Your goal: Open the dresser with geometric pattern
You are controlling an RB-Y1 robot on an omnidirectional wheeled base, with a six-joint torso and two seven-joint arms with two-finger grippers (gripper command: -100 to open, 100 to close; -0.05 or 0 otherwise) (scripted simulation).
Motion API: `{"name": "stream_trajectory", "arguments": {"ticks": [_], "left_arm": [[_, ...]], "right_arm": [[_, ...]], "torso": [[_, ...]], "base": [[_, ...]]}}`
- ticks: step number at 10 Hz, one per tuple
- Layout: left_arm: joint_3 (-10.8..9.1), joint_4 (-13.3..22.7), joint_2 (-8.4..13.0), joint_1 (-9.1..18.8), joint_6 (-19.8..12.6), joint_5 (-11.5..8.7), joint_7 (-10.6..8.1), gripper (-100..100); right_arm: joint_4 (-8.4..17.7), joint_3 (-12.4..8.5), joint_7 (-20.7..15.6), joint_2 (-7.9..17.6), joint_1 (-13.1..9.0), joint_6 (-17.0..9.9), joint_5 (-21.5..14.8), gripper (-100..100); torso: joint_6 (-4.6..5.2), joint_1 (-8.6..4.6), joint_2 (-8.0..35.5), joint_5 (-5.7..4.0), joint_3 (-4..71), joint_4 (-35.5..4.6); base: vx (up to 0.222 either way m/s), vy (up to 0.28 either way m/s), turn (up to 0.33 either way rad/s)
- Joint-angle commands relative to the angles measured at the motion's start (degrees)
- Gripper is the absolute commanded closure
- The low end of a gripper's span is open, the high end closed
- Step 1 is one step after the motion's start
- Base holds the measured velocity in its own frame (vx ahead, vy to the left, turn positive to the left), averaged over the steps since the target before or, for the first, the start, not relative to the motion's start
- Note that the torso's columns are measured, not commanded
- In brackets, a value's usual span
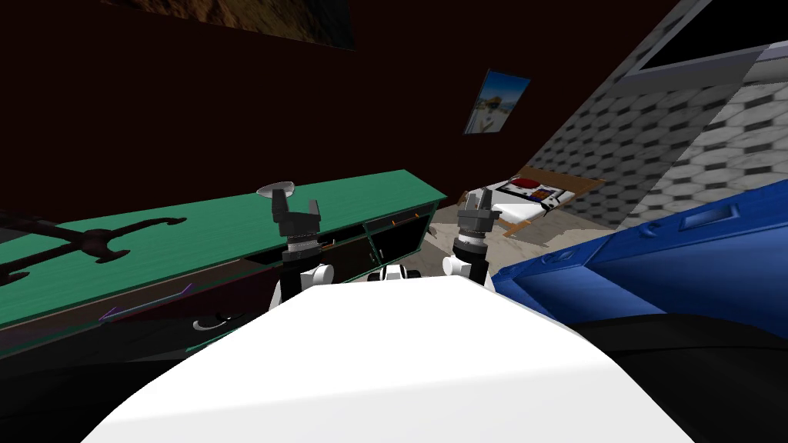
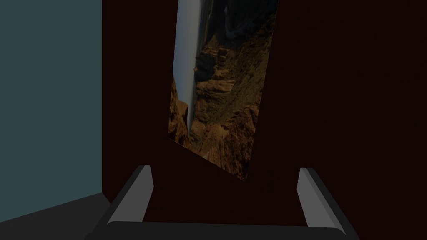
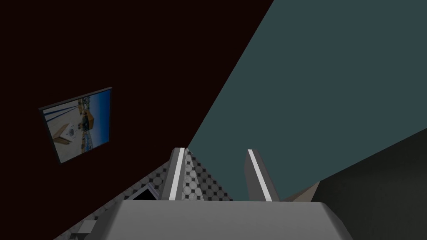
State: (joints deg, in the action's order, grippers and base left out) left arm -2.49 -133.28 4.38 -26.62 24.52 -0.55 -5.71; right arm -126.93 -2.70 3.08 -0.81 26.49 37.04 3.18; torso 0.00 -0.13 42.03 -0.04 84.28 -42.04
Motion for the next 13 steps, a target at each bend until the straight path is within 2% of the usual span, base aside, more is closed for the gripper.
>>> {"name": "stream_trajectory", "arguments": {"ticks": [1,6,9,10,13], "left_arm": [[-0.17,3.11,1.74,0.54,2.5,-0.33,-0.13,-100],[-0.59,11.28,3.36,1.83,9.18,-1.26,-0.51,-100],[-0.91,16.64,3.68,2.78,14.16,-1.97,-0.81,-100],[-0.91,17.33,3.68,2.78,14.28,-1.97,-0.81,-100],[-1.27,23.27,3.89,3.84,19.52,-2.75,-1.13,-100]], "right_arm": [[0.0,0.0,0.0,0.0,0.0,0.0,0.0,0],[0.0,0.0,0.0,0.0,0.0,0.0,0.0,0],[0.0,0.0,0.0,-0.01,0.0,0.0,0.0,0],[0.0,0.01,0.0,-0.01,0.0,0.0,0.0,0],[0.0,0.0,0.0,0.0,0.0,0.0,0.0,0]], "torso": [[0.0,0.04,0.13,0.01,0.27,-0.16],[-0.01,0.15,0.25,0.04,0.29,-0.24],[0.0,0.07,0.21,0.02,0.31,-0.23],[0.0,0.05,0.23,0.01,0.31,-0.24],[-0.01,0.14,0.26,0.04,0.28,-0.25]], "base": [[0.029,-0.074,0.02],[0.036,-0.096,0.033],[0.047,-0.127,0.04],[0.025,-0.107,0.016],[0.036,-0.112,0.037]]}}
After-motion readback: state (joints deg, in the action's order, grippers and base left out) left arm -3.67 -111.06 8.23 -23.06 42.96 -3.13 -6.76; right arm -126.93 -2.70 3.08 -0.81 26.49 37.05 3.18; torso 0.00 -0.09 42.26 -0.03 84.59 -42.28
